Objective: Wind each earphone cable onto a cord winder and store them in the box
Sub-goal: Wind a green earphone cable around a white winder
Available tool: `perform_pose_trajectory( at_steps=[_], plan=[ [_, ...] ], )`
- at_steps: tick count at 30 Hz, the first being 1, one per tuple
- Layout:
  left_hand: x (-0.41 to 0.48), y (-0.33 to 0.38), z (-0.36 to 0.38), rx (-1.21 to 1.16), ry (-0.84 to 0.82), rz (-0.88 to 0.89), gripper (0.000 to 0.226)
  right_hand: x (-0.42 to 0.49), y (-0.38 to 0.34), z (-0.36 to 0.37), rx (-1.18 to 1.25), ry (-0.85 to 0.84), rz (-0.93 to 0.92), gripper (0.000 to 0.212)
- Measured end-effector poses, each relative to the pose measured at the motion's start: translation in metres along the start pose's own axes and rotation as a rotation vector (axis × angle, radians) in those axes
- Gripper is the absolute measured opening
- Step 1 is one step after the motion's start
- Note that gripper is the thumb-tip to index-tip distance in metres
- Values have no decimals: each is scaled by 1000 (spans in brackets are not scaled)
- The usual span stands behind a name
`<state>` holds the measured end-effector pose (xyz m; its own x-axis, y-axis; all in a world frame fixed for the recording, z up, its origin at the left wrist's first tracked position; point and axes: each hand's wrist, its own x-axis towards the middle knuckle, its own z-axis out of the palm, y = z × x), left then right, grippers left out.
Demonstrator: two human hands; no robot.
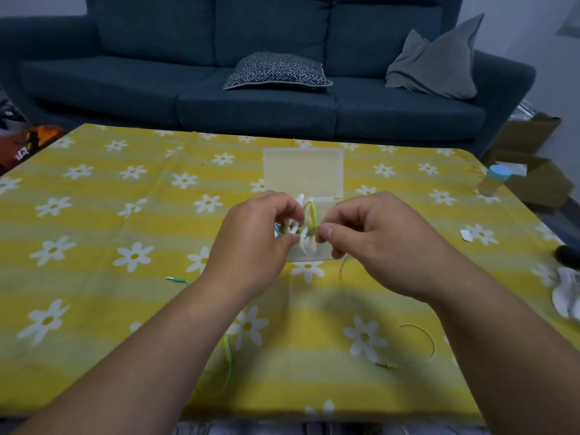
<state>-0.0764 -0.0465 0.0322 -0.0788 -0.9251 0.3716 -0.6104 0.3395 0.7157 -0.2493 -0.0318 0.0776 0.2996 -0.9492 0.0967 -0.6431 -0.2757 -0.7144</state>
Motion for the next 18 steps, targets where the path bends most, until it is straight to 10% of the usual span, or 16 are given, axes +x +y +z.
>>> perform_pose_trajectory(
  at_steps=[10,18],
  plan=[
    [-4,12,0,-239,-192,8,27,12,25,-3,37,338,33,17],
    [-5,11,1,-624,-205,-83,22,9,33,6,436,0,280,22]
  ],
)
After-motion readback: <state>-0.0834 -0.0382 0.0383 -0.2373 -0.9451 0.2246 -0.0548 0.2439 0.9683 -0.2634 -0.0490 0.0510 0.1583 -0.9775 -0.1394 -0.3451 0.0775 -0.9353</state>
